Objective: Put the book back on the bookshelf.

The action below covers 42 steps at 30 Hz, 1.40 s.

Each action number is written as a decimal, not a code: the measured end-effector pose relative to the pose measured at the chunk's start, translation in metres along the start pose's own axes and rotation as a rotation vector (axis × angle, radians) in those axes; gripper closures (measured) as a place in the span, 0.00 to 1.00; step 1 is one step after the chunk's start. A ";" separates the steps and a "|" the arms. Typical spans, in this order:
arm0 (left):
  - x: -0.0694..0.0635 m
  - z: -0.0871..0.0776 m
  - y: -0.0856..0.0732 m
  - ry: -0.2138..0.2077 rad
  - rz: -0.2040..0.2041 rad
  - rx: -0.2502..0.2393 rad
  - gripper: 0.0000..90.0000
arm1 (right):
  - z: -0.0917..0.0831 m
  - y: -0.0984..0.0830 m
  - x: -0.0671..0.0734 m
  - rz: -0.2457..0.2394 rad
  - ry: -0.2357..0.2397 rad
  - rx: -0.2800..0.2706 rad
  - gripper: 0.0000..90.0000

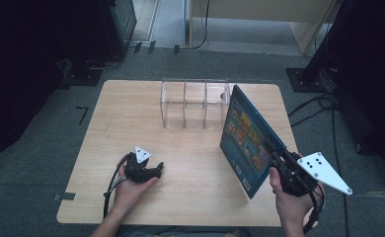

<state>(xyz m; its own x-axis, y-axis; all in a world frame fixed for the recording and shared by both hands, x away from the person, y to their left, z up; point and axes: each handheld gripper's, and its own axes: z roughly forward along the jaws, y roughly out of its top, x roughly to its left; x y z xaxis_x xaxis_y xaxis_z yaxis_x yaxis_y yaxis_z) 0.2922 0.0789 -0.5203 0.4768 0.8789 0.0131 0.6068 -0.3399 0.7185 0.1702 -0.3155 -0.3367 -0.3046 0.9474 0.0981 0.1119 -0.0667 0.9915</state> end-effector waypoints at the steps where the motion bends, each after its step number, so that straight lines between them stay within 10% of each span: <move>1: 0.000 0.000 0.000 0.000 0.000 0.000 0.24 | 0.001 0.001 0.000 0.001 0.001 0.003 0.93; 42: 0.000 0.000 0.000 -0.001 0.000 0.001 0.24 | 0.045 0.034 0.008 0.016 0.016 0.003 0.93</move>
<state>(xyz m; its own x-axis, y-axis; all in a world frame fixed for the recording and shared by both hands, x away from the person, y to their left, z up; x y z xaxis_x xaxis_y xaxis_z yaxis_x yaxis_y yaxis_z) 0.2921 0.0789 -0.5202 0.4772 0.8787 0.0128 0.6073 -0.3403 0.7179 0.2137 -0.2960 -0.3061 -0.3178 0.9412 0.1149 0.1191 -0.0806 0.9896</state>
